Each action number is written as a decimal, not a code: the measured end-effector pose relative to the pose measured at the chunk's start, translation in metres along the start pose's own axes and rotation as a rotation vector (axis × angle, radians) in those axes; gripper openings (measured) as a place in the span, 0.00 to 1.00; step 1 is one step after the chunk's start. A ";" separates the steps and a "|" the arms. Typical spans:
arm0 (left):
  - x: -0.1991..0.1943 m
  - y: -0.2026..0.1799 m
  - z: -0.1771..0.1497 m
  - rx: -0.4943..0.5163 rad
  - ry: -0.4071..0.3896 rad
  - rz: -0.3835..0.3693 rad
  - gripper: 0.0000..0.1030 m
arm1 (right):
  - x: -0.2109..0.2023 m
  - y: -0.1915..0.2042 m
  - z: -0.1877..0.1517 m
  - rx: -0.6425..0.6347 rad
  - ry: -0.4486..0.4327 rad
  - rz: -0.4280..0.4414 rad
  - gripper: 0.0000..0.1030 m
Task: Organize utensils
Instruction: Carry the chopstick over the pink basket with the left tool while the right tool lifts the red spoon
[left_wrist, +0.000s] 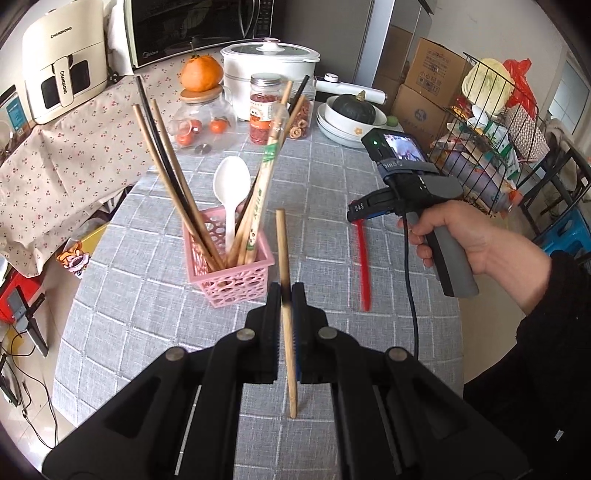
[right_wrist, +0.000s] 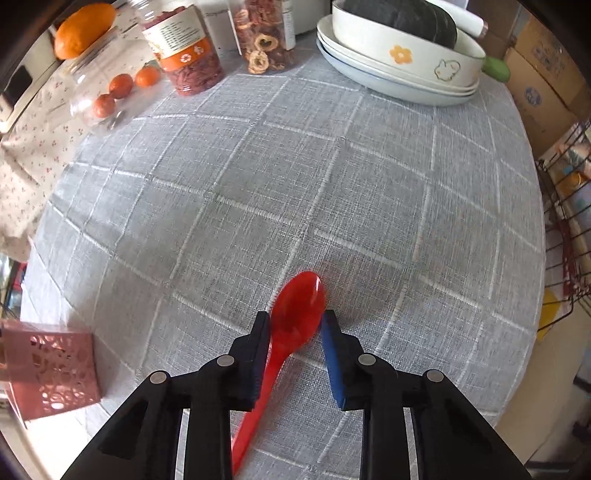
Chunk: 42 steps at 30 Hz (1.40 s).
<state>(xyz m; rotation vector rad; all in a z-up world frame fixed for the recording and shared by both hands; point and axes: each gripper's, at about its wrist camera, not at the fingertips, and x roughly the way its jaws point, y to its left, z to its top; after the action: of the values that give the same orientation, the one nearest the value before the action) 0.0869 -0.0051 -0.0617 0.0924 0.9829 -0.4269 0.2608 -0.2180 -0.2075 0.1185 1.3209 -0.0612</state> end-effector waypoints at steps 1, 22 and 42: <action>-0.001 0.000 0.000 -0.001 -0.003 -0.001 0.06 | 0.000 0.001 -0.001 -0.003 -0.001 0.006 0.26; -0.048 0.012 0.012 -0.033 -0.179 0.026 0.06 | -0.111 0.013 -0.041 -0.099 -0.184 0.205 0.18; -0.057 0.031 0.011 -0.076 -0.196 0.019 0.06 | -0.010 0.086 -0.019 -0.304 -0.087 0.040 0.26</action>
<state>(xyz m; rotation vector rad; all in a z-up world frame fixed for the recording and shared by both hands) 0.0803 0.0384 -0.0120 -0.0092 0.8039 -0.3730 0.2493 -0.1304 -0.1984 -0.1152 1.2258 0.1664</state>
